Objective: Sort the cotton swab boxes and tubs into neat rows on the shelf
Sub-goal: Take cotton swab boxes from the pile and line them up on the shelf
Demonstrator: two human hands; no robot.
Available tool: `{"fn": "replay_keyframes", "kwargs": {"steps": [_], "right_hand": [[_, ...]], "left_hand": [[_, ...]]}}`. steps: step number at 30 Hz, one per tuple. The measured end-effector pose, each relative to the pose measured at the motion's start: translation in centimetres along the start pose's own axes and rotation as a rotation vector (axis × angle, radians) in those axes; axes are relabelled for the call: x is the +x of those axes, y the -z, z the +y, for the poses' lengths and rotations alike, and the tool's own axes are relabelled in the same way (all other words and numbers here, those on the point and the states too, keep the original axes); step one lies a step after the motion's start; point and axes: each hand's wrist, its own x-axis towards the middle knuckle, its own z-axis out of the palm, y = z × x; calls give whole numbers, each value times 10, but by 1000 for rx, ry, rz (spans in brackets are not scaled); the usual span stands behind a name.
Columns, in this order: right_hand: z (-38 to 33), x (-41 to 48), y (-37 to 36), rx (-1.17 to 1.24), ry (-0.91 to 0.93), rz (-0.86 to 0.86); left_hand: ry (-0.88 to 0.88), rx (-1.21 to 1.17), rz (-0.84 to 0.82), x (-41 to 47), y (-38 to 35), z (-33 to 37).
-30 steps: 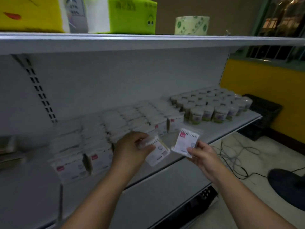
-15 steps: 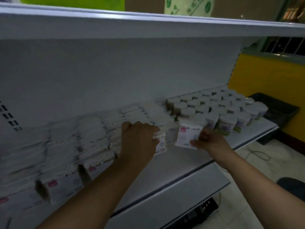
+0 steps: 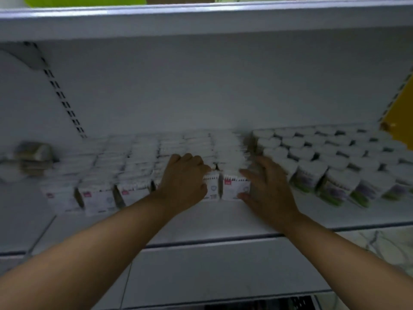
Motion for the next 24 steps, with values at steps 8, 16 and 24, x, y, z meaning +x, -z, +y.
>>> {"fn": "replay_keyframes", "kwargs": {"steps": [8,16,24], "right_hand": [[-1,-4,3,-100,143,-146],[-46,-5,26,-102,96,-145],[-221,106,-19,-153,301,-350]], "left_hand": [[47,70,-79,0,7,6],[70,-38,-89,-33,29,-28],[316,-10,-166,-141,69,-201]]}}
